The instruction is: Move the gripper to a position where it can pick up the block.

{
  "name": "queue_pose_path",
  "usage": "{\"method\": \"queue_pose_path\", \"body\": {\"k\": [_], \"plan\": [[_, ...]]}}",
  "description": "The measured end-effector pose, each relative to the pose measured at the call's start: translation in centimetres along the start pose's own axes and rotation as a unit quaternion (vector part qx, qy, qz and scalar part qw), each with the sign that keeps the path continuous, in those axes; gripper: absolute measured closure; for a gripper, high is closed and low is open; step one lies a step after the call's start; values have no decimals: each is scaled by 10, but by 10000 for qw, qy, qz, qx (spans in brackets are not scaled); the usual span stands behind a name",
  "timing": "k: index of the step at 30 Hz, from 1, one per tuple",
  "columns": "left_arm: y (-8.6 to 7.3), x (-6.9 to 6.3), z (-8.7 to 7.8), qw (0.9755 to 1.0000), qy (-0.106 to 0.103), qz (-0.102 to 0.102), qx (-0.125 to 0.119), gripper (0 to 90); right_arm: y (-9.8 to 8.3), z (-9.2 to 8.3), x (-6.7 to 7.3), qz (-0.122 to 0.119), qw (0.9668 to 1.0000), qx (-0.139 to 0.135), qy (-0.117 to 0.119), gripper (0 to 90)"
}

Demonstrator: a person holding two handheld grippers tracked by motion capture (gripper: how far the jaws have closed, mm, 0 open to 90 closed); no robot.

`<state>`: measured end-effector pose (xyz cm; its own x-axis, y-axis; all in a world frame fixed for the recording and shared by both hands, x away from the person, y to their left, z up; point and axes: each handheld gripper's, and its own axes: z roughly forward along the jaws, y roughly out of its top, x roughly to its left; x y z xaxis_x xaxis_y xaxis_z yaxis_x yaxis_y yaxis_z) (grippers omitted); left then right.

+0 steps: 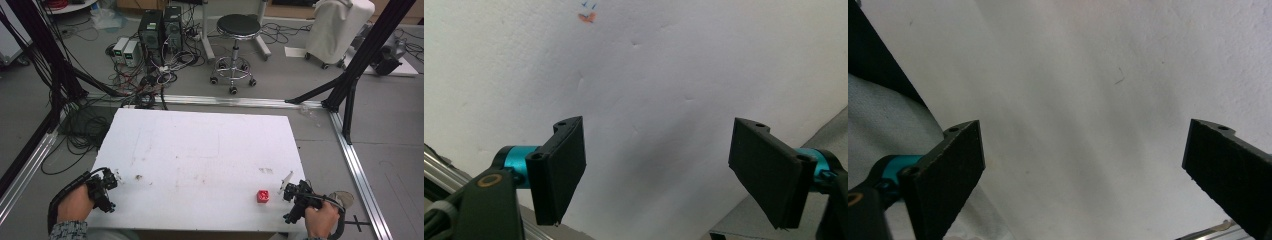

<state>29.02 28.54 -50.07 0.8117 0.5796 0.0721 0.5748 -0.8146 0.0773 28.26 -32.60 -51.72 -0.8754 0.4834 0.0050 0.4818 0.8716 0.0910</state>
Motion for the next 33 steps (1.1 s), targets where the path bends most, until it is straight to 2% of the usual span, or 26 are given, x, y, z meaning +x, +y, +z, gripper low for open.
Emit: {"method": "queue_pose_path", "body": {"k": [21,33], "plan": [[0,-1,-1,10000,-4,-11,-56,230,-1,-2,0,-3,10000,-40,12,26],[0,0,-1,10000,4,1,-58,230,-2,-5,-5,-124,9999,-107,-17,26]]}}
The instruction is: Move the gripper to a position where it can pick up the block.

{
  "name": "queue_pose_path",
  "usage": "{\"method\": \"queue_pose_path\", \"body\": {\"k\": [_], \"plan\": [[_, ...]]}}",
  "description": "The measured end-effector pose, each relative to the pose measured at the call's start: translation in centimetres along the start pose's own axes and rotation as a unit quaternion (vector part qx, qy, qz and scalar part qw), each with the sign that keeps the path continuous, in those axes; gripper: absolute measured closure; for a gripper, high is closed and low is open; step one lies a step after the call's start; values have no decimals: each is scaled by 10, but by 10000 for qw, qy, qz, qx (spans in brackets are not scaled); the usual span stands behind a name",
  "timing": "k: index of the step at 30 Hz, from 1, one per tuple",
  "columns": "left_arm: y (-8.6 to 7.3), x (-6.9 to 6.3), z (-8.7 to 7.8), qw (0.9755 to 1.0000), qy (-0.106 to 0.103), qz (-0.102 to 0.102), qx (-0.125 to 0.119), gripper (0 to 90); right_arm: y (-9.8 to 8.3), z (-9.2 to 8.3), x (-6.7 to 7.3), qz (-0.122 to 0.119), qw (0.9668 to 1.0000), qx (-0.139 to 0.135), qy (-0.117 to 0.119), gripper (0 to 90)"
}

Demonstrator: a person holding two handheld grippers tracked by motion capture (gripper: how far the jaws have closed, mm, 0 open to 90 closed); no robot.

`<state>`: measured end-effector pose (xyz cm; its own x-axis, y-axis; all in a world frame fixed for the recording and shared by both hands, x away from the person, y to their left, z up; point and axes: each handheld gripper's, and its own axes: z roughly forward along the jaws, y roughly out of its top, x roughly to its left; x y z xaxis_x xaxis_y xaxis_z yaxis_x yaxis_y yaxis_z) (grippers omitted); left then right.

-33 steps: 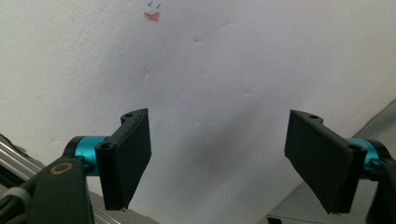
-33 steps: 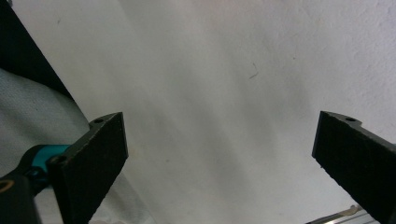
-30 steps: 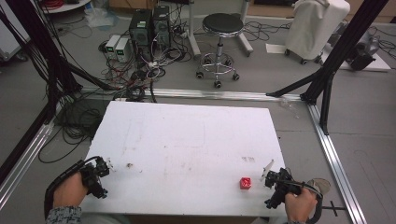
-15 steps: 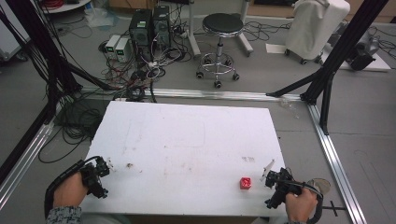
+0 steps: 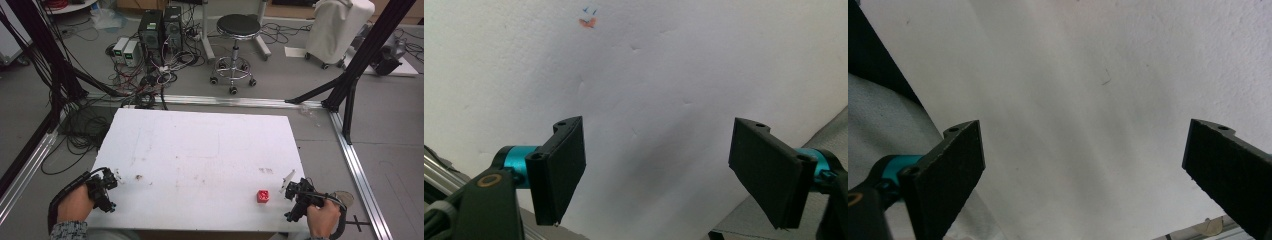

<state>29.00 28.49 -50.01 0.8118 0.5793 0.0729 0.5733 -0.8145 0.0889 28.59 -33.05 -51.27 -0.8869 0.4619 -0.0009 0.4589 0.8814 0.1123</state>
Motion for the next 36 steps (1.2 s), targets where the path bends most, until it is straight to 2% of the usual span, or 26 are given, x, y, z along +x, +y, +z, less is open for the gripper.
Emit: {"method": "queue_pose_path", "body": {"k": [9,16,23,29,31,34,36], "plan": [[1,0,0,10000,40,28,7,230,4,-1,-2,-244,9997,-30,-12,26],[0,0,2,10000,31,-15,-19,231,10,-2,-5,-571,9983,4,-104,26],[0,0,3,10000,30,-35,-46,231,21,-8,-2,-1105,9935,6,-284,26],[1,0,3,10000,49,8,-43,230,33,-14,1,-1318,9898,80,-530,26],[1,0,3,10000,63,14,-40,231,37,-15,3,-1394,9888,128,-521,26],[1,-1,3,10000,53,2,-59,231,43,-13,5,-1663,9854,232,-267,26],[2,0,4,10000,46,39,-42,231,46,-13,7,-1735,9840,215,-355,26]]}}
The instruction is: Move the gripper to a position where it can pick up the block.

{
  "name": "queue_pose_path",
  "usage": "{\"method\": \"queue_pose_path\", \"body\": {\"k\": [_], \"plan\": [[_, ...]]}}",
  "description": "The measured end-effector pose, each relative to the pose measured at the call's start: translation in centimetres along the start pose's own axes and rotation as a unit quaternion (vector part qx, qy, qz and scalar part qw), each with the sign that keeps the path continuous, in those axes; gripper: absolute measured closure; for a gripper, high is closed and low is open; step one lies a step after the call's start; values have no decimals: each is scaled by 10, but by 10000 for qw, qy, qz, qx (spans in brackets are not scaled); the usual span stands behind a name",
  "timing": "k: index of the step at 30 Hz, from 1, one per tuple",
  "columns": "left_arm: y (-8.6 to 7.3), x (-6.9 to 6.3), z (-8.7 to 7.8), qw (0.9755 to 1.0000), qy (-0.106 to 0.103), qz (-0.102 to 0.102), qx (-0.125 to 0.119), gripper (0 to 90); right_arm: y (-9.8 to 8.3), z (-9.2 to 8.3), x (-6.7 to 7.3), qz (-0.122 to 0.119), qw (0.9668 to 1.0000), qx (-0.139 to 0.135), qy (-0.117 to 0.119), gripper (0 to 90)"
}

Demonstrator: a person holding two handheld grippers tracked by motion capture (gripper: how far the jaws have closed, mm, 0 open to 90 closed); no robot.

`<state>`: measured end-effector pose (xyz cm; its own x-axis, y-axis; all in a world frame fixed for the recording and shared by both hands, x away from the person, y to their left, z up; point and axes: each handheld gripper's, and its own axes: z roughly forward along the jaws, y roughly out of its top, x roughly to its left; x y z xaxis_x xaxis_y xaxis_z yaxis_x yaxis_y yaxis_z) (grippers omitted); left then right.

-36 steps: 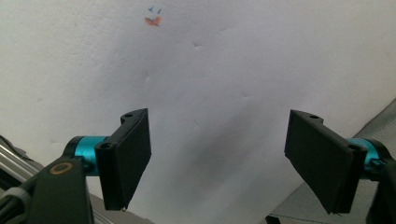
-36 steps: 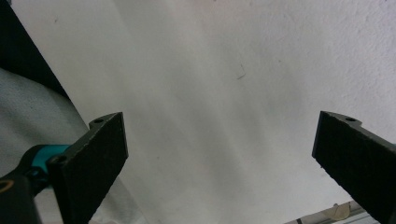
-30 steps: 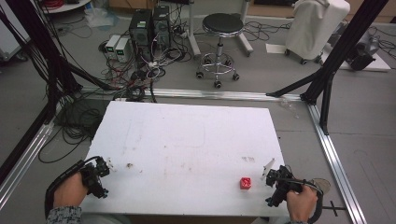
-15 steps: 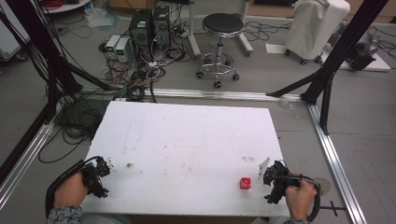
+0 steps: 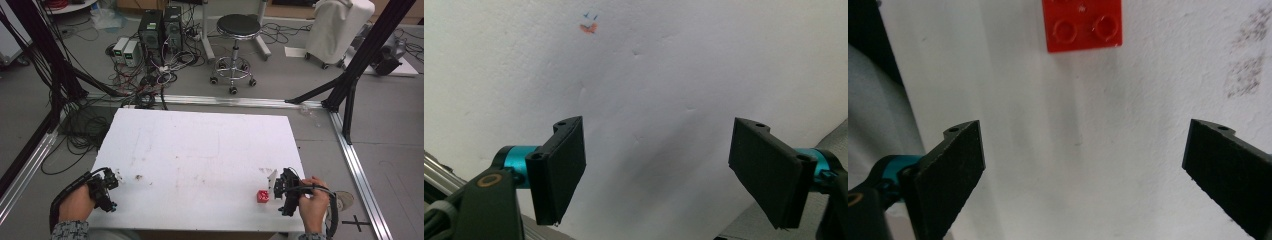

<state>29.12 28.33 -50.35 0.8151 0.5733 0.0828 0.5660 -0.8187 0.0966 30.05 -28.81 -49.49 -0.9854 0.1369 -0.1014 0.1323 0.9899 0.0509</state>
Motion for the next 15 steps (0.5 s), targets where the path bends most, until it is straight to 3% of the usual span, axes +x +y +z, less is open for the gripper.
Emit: {"method": "queue_pose_path", "body": {"k": [4,9,15], "plan": [[0,0,0,10000,7,7,-4,231,8,2,-2,-20,9998,-37,-188,26],[0,0,1,10000,-8,-12,-14,231,18,5,-3,-99,9998,-55,-171,26],[0,1,0,10000,-26,-8,-4,231,32,11,-7,-83,9997,-105,195,26]]}}
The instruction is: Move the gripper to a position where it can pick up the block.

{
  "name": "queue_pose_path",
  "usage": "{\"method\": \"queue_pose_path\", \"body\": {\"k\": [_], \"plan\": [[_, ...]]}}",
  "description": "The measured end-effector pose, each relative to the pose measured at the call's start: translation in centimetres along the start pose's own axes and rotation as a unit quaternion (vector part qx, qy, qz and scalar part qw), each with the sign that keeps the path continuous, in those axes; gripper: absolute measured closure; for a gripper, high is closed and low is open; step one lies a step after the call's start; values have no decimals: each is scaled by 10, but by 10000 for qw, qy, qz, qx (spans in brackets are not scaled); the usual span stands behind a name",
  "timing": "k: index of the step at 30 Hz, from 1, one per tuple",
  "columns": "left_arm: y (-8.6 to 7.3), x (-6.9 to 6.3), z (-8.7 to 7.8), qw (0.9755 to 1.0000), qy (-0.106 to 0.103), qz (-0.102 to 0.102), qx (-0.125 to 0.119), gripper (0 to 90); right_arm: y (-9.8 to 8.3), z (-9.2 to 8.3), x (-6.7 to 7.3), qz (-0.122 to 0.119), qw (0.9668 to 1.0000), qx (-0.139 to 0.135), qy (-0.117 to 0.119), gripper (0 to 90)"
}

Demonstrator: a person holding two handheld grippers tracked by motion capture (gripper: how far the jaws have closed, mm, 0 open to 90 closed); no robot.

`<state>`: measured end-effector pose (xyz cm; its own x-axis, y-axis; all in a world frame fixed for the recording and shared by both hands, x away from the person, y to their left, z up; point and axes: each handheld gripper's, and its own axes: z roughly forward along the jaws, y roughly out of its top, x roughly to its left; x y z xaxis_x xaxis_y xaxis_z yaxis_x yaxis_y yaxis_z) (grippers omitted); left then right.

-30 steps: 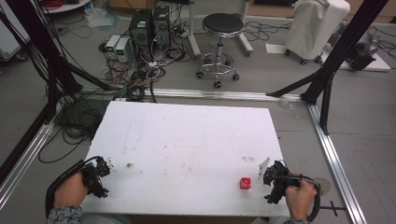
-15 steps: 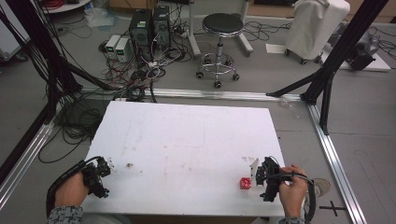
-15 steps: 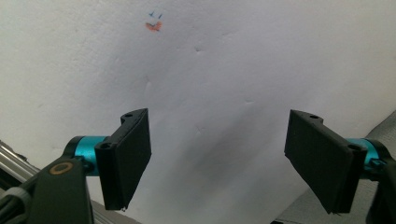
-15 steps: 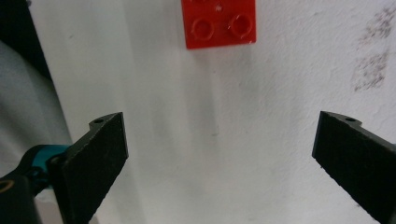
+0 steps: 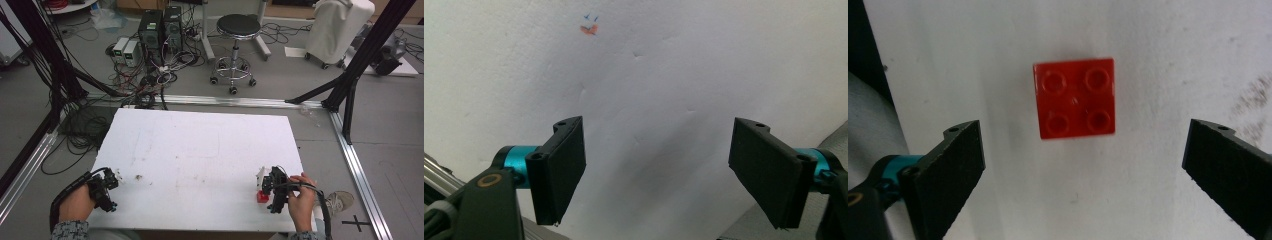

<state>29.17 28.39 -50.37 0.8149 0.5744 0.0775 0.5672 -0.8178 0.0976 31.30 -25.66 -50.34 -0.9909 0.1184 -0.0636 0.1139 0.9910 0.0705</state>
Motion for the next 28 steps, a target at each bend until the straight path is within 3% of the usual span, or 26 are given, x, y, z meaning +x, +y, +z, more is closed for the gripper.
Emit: {"method": "queue_pose_path", "body": {"k": [5,11,18,28], "plan": [[0,0,1,10000,22,7,-25,231,12,8,1,-207,9995,89,212,26],[1,0,1,10000,30,32,-22,231,18,13,2,-399,9990,112,137,26],[1,-1,1,10000,12,34,-19,231,22,18,4,-679,9971,205,266,26],[1,-1,2,10000,20,18,-56,231,22,18,4,-711,9970,214,238,26]]}}
